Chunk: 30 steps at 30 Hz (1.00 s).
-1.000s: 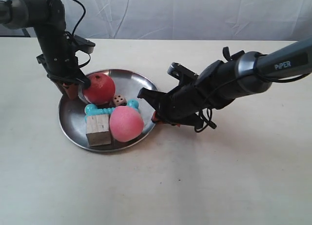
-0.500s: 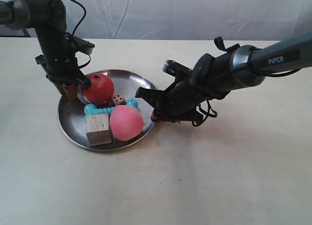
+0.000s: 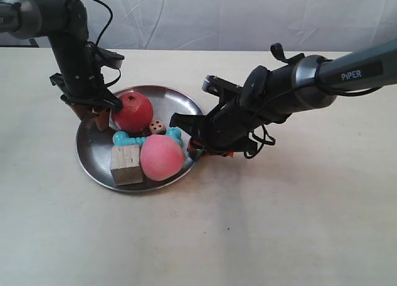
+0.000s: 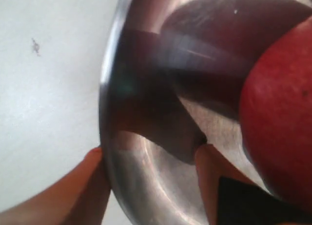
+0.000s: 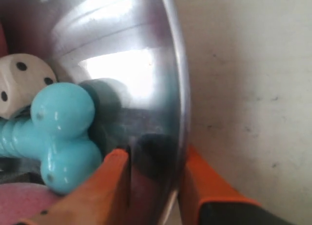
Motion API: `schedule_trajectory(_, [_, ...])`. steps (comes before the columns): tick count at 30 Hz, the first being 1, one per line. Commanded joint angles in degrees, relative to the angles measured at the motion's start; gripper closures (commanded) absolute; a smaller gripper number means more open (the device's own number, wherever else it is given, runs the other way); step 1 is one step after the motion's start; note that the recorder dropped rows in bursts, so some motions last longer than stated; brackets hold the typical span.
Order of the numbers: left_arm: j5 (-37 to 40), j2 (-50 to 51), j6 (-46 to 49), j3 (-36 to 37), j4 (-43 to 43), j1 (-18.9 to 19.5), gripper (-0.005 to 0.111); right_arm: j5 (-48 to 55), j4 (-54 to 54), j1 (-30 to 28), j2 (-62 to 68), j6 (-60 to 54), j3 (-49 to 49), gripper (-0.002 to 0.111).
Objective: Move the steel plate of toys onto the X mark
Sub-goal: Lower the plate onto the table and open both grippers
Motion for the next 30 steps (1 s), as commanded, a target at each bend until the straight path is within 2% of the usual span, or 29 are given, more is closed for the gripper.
schedule_trajectory(1, [2.1,0.0,-0.9,-0.1,-11.7,-2.9,0.052,2.1,1.3,1.7,0.1,-0.8,-0.8,0.077])
schedule_trajectory(9, [2.1,-0.8,-1.3,-0.1,-11.9,-1.2,0.051,2.5,1.5,1.7,0.1,-0.5,-0.8,0.077])
schedule_trajectory(17, [2.1,-2.9,-1.4,-0.1,-12.0,1.4,0.051,6.2,1.8,-2.4,0.1,-0.3,-0.8,0.077])
schedule_trajectory(22, [2.1,-2.8,-1.5,-0.1,-11.8,1.5,0.051,7.2,1.5,-3.0,0.1,-0.3,-0.8,0.077])
schedule_trajectory(27, [2.1,-2.8,-4.4,-0.1,-8.6,1.5,0.051,7.3,1.5,-3.0,0.1,-0.3,-0.8,0.061])
schedule_trajectory(30, [2.1,-2.8,-7.3,-0.1,-5.0,1.5,0.051,7.3,1.5,-3.0,0.1,-0.3,-0.8,0.06])
